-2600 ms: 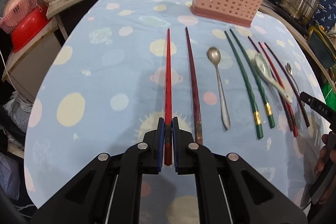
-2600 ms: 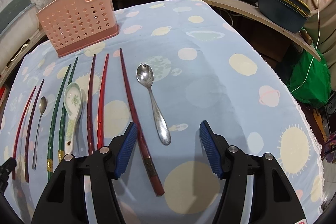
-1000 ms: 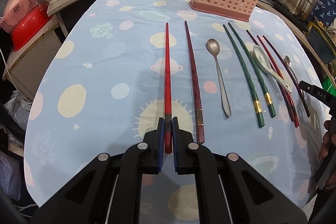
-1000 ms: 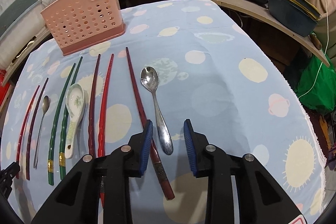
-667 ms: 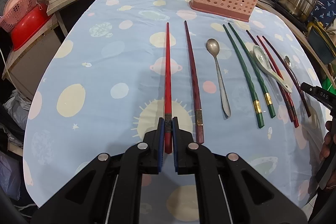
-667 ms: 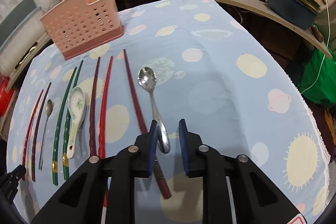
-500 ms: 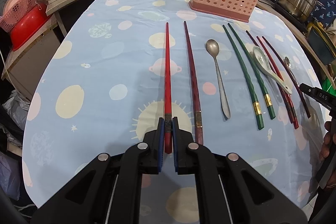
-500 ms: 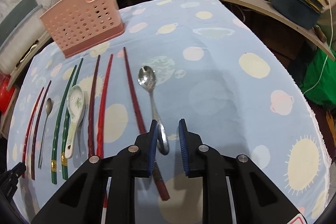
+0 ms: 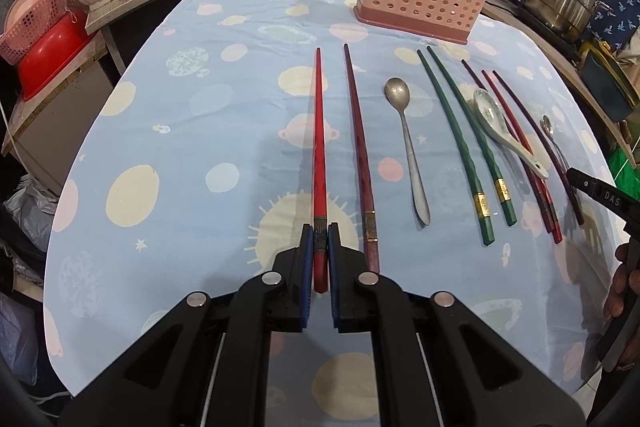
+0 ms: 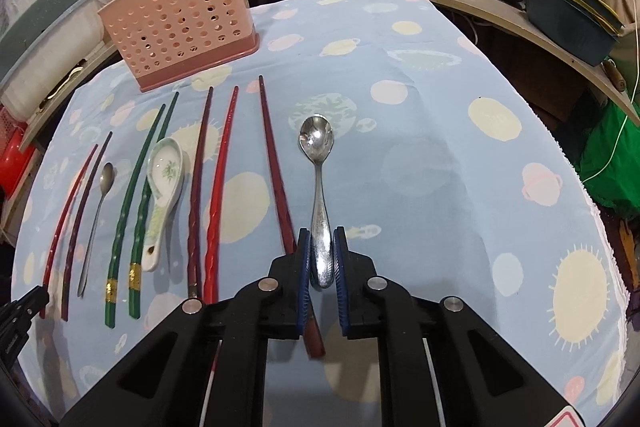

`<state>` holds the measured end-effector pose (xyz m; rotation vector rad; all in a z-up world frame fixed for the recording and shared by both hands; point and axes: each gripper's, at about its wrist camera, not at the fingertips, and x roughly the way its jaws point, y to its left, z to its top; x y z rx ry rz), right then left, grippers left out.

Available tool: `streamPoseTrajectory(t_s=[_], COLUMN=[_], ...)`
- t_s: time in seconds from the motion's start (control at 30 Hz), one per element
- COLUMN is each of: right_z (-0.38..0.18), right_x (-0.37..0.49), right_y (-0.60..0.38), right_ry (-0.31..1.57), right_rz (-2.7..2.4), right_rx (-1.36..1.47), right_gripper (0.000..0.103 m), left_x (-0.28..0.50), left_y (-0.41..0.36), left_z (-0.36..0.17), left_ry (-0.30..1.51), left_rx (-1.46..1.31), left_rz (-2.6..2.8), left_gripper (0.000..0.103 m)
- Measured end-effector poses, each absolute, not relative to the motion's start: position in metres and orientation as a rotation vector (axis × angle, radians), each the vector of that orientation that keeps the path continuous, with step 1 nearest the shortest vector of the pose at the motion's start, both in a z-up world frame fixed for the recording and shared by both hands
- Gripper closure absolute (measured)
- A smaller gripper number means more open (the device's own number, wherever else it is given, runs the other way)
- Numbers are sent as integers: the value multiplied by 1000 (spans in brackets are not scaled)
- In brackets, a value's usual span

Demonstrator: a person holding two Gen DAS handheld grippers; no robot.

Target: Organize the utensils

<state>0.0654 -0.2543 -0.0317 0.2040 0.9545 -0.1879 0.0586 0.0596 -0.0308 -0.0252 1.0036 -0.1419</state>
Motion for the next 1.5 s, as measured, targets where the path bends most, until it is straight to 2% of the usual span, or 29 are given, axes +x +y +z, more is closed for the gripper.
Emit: streamPoseTrajectory(t_s=[0.87,0.9,1.5], right_z=[56,57,77], right_x=[38,39,48], right_y=[-236,-235,-232], right_ry=[787,783,755], right_rz=[-135,-132,-105], right_rx=[191,191,205], right_gripper=[94,100,100], left_x=[49,50,70], left_y=[67,67,64], left_z=[50,53,101], left_ry=[855,848,748], left_rx=[-55,-54,-43], left_rz=[-155,-155,-162], left_gripper=[96,96,96])
